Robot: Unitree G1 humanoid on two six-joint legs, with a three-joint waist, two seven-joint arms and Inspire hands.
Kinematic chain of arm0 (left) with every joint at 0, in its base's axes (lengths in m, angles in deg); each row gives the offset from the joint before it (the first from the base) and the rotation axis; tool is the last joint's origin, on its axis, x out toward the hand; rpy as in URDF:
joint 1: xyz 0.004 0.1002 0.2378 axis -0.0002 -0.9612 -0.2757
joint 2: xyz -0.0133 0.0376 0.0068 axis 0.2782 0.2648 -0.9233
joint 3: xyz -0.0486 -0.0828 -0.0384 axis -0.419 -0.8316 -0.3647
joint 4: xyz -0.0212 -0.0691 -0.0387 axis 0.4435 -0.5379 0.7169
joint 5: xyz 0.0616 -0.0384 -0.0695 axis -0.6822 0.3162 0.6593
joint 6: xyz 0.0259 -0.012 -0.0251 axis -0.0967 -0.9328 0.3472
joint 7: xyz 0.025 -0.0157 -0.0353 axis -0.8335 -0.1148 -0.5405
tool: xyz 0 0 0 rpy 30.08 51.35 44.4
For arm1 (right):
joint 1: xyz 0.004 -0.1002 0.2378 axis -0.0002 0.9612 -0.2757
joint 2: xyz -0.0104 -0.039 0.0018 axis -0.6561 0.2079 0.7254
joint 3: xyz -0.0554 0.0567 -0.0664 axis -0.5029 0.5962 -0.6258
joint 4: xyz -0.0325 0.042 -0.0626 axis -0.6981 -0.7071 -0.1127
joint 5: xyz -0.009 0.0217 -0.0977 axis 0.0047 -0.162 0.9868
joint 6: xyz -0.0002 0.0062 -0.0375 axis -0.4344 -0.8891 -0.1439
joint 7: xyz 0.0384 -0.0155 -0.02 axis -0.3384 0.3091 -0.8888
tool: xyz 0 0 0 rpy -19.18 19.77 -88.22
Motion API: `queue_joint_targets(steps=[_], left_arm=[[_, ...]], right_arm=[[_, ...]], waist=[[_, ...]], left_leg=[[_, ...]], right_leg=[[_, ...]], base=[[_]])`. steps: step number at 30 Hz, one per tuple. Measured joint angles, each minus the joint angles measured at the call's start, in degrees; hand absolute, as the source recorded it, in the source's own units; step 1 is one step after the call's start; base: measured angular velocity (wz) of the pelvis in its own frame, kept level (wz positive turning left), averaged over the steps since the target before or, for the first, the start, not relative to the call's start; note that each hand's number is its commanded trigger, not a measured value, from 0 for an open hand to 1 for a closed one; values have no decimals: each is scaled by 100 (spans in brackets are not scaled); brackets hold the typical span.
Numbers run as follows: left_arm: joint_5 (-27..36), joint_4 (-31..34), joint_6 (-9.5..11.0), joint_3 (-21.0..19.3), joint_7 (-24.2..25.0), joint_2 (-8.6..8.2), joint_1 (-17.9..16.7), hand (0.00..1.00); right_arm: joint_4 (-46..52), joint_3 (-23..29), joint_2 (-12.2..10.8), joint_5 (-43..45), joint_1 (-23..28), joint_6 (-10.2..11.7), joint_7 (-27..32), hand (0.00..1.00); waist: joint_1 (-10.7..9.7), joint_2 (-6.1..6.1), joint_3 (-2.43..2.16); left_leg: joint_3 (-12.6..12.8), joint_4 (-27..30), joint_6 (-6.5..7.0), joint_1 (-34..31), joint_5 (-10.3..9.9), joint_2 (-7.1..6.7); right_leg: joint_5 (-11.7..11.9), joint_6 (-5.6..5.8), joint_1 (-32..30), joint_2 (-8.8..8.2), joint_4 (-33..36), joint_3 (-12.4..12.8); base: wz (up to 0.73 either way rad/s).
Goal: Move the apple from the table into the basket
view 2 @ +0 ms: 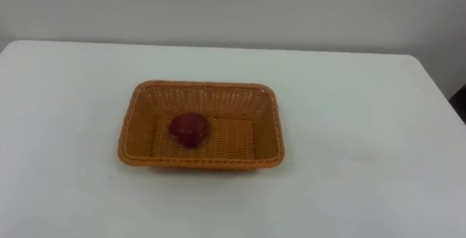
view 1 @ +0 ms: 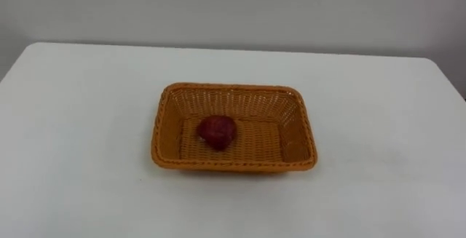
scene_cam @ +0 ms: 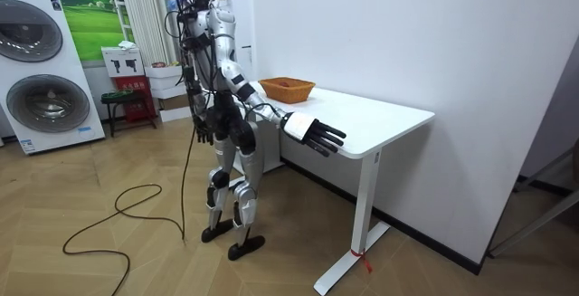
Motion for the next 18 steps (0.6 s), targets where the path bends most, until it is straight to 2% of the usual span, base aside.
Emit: queue_joint_targets(steps=[4, 8, 11, 14, 18], left_arm=[[5, -2, -176, 83, -14, -36, -6, 0], [8, -94, -167, 85, -47, -70, 34, 0], [27, -97, -142, 82, -150, -58, 37, 0], [219, -97, -24, 70, -187, -49, -7, 0], [326, -91, 187, -6, -150, -13, -17, 0]], right_arm=[[1, -57, 40, -45, 21, -5, -89, 0], [99, 15, 17, -230, 4, -5, -88, 0], [315, 143, -63, -694, -67, -53, -71, 0], [613, 418, -173, -1045, -180, -142, 116, 0], [1268, 661, -219, -1854, -266, -323, 490, 0]], waist=[[13, 11, -6], [-2, 55, -33], [-11, 77, -38], [-20, 119, -51], [-97, 109, -16]], left_leg=[[6, 7, -12, 74, -20, 9], [-19, 100, -8, 55, -67, 15], [28, 101, -8, 55, -66, 10], [39, 92, -8, 52, -66, -2], [46, 82, -7, -1, -62, -42]], right_leg=[[2, -2, 76, 7, 1, 1], [4, -4, 104, 6, -7, -4], [4, -4, 87, 7, 10, 9], [3, -3, 55, 11, 24, 20], [-18, 1, -21, 16, 42, 64]], base=[[0], [2], [-5], [-5], [-4]])
